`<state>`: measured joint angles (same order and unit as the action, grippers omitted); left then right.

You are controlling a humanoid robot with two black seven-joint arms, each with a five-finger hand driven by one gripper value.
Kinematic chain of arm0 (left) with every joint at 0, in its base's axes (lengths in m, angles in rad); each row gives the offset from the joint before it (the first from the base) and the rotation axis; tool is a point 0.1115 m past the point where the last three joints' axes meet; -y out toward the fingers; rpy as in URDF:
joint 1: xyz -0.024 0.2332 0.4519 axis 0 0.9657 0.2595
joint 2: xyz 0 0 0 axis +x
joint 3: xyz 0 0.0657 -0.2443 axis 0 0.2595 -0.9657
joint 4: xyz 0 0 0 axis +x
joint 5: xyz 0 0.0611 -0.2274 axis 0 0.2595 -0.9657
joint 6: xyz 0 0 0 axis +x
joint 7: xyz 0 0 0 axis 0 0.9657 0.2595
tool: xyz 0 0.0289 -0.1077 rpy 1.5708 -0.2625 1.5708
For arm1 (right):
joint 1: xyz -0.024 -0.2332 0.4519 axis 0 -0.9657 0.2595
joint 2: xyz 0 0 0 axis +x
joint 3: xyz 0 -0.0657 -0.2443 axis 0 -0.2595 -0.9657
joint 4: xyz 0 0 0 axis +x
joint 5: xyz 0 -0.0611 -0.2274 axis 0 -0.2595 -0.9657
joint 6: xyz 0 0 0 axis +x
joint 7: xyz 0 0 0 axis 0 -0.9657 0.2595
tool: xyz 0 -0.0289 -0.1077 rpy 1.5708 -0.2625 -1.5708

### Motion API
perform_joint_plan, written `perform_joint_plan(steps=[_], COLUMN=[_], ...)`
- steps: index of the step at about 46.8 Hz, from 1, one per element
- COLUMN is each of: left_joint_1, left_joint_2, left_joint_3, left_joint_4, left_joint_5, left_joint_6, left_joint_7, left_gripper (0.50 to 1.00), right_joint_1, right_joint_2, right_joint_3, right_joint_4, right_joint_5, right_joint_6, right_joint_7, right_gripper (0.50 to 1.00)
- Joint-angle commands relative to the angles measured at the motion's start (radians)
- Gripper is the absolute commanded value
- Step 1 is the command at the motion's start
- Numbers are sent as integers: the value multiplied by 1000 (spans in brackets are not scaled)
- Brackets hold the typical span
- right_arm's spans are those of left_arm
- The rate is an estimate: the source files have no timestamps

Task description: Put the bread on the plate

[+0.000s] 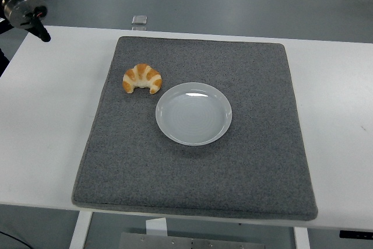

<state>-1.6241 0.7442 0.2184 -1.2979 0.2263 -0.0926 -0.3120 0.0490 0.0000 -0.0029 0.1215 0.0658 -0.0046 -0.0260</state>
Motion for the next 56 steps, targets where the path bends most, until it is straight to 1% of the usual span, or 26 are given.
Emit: perform_joint_plan(steps=[1, 7, 10, 13, 18, 25, 30, 34, 40, 46, 56], left_joint_1=[-11, 3, 6, 30, 69, 167, 237, 277, 322, 357, 426], left_joint_2=[12, 40, 43, 40, 32, 21, -8, -19, -48, -78, -160], left_joint_3=[41, 44, 48, 50, 52, 50, 44, 45, 45, 42, 26], left_joint_4=[-3, 0, 0, 3, 14, 57, 86, 98, 134, 193, 304], left_joint_5=[137, 295, 321, 324, 335, 416, 456, 458, 459, 458, 455], left_joint_6=[7, 13, 16, 25, 63, 120, 171, 194, 195, 205, 235], left_joint_7=[1, 2, 2, 2, 4, 2, 2, 2, 2, -5, -30], left_gripper=[990, 990, 990, 990, 990, 990, 990, 990, 990, 990, 988], right_joint_1=[0, 0, 2, 2, 2, 2, 2, 0, 2, 2, 2], right_joint_2=[0, 0, 0, 0, 0, 0, 0, 0, 0, 0, 0], right_joint_3=[0, 1, 1, 1, 1, 0, 1, 1, 1, 1, 1], right_joint_4=[0, 1, 0, 0, 0, 0, 0, 0, 1, 0, 0], right_joint_5=[0, 0, 0, 0, 2, 0, 0, 2, 2, 2, 0], right_joint_6=[0, 0, 0, 0, 0, 0, 0, 0, 0, 0, 0], right_joint_7=[0, 0, 0, 0, 0, 0, 0, 0, 0, 0, 0], right_gripper=[952, 954, 952, 952, 952, 952, 952, 952, 952, 952, 952])
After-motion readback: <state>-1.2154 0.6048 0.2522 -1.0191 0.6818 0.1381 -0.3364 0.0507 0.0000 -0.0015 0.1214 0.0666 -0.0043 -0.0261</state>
